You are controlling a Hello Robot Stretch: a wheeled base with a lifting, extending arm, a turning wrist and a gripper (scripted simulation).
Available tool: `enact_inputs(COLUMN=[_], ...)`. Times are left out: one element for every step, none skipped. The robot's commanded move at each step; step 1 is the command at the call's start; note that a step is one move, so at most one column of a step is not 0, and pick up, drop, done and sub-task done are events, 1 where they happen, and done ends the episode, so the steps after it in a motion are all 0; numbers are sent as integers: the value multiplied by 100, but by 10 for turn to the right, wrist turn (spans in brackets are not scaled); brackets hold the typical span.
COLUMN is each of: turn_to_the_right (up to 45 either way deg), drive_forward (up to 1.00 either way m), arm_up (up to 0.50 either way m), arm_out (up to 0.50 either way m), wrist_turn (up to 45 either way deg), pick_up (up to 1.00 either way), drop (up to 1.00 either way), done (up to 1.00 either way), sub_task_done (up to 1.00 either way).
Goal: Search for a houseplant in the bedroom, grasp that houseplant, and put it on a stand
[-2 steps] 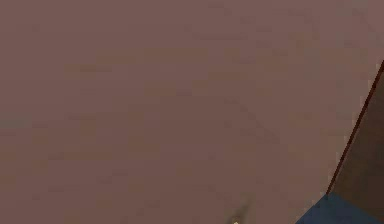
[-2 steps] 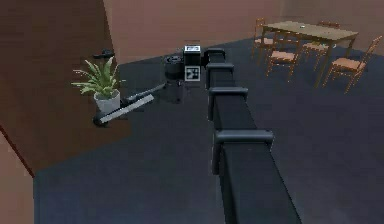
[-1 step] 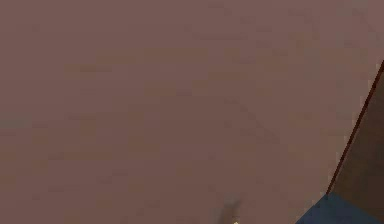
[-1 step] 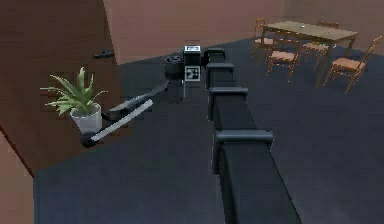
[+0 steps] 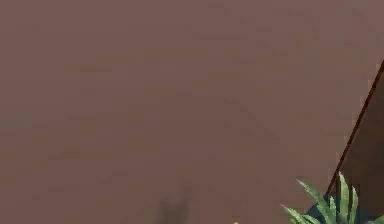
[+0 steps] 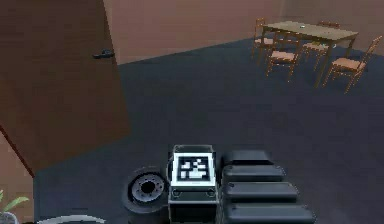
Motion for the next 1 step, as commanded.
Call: enact_inputs(turn_to_the_right=[0], drive_forward=[0], arm_up=[-10], arm_out=[0], wrist_turn=[0], pick_up=[0], drop=[0], done=[0], sub_task_done=[0])
